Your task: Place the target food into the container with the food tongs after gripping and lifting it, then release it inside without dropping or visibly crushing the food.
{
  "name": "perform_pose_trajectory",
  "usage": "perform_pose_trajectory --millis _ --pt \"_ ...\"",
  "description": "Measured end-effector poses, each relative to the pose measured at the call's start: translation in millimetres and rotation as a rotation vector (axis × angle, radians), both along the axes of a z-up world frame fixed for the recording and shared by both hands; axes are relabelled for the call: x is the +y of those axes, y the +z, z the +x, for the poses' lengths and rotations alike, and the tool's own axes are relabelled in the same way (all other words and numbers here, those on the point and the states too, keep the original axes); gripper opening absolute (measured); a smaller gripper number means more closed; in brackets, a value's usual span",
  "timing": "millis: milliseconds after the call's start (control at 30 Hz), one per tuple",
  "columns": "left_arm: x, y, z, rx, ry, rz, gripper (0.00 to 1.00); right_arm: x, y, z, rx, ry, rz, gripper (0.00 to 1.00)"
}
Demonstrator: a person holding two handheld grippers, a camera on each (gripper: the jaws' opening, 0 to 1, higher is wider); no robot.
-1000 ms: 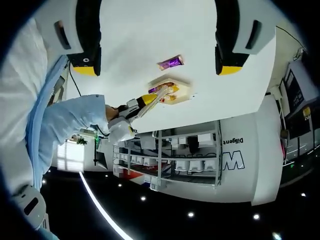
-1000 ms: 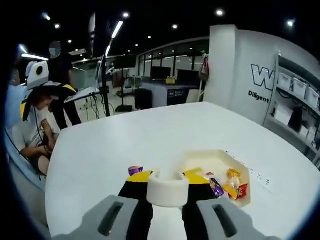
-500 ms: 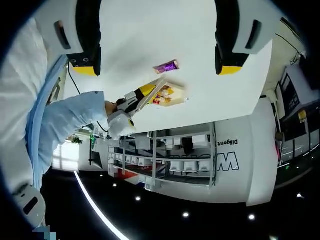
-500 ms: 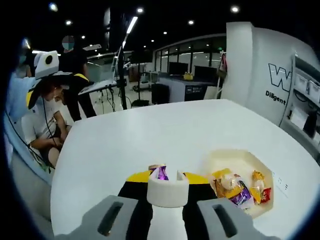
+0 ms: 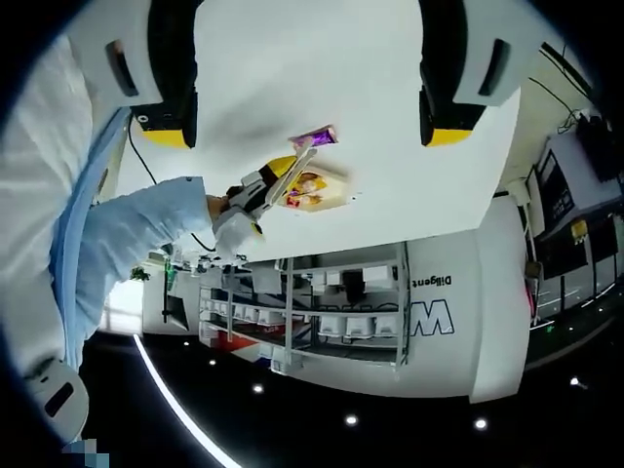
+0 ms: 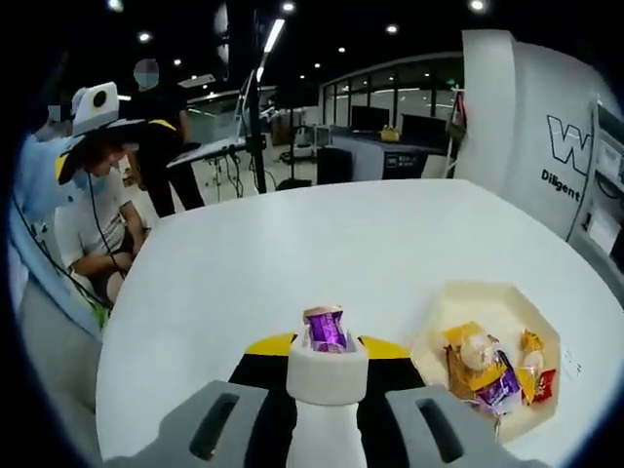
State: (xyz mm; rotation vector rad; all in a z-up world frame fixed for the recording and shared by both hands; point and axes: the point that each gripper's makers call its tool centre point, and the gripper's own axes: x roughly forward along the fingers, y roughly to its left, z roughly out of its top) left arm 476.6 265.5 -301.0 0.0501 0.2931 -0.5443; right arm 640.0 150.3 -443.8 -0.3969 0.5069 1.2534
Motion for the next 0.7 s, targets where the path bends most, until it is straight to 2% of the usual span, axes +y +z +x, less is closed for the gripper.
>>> perform_pose_trajectory --millis 200,500,700 --pt "1.6 0.8 -0.3 0.0 0.008 0.006 0.92 1.4 -7.5 -1.9 -0.007 0.021 -0.022 0.15" --pt "-1.6 1.4 -0.3 -0.001 0.006 0.01 0.92 -1.2 -7.4 -2.6 -0.035 0.025 -0.049 0.1" --pt "-5.0 2.5 1.1 -0.005 -0.003 0.011 0.92 -3.4 1.8 -6.7 -0.043 0.031 -0.039 0.09"
